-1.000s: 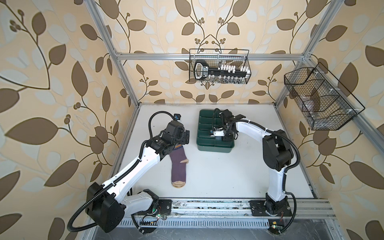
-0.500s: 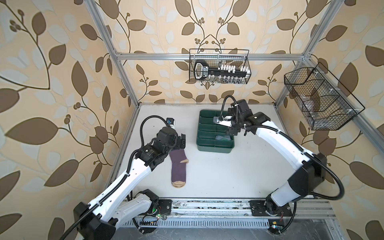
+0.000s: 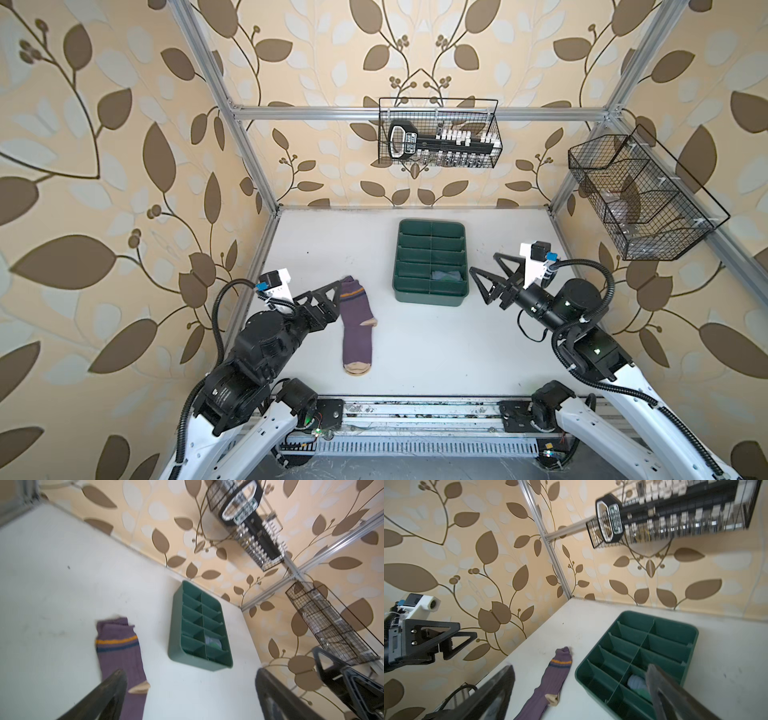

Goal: Roll the socks

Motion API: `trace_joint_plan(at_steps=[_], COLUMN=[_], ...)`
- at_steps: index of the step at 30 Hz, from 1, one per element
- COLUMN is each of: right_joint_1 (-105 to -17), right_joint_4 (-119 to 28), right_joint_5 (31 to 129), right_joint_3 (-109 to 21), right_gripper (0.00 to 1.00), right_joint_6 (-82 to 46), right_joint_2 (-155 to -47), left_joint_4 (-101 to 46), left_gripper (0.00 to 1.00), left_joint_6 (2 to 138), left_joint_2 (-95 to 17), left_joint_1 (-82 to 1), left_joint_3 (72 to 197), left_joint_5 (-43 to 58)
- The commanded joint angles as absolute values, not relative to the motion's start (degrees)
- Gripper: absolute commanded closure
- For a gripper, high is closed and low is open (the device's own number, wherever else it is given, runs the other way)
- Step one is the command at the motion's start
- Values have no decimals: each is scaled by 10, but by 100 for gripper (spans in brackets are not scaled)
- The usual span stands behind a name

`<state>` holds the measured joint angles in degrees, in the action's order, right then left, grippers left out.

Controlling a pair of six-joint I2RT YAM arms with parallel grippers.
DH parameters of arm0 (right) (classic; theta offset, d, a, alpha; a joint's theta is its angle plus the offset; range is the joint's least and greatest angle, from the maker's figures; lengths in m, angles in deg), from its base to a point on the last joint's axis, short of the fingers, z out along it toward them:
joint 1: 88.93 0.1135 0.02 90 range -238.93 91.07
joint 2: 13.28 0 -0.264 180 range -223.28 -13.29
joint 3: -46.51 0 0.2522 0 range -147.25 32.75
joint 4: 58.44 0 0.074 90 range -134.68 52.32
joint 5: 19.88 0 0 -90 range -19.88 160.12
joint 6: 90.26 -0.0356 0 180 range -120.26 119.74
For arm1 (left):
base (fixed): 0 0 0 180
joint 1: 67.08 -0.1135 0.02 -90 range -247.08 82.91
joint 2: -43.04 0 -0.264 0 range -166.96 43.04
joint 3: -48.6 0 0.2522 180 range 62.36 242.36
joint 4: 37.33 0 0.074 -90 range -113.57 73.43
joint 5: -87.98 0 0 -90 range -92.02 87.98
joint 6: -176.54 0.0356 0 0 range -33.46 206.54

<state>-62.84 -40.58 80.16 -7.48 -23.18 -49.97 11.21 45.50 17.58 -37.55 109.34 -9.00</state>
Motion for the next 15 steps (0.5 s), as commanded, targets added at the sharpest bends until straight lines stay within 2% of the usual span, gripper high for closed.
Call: trace_joint_plan(at_steps=[1,5,8,11,13,15], right_joint_1=[-632,-634,-635,-634,-634,-636], right_joint_4=[-341,-353,-371,-362,-325,-296], right_joint_5=[731,692,695,715,718,720], right_joint_3=[-51,20,59,77,69,58], right_gripper=[0,0,0,0,0,0], right_joint_6=[-346,-394,-389,-369,-351,-332], right_joint_2=[-440,-370,-346,-362,-404,-444], left_joint_4=[106,65,82,98,111,134], left_gripper=[5,10,14,19,26,29], left_joint_6=[386,365,379,409,426,436], left_joint_2=[80,-51,-178,-309,-396,-474], left_joint_1=[-378,-378,-377,-377,-377,-374], left_joint_3=[1073,1085,1151,1238,1304,1367], left_joint_5=[37,42,5,-6,1,-5])
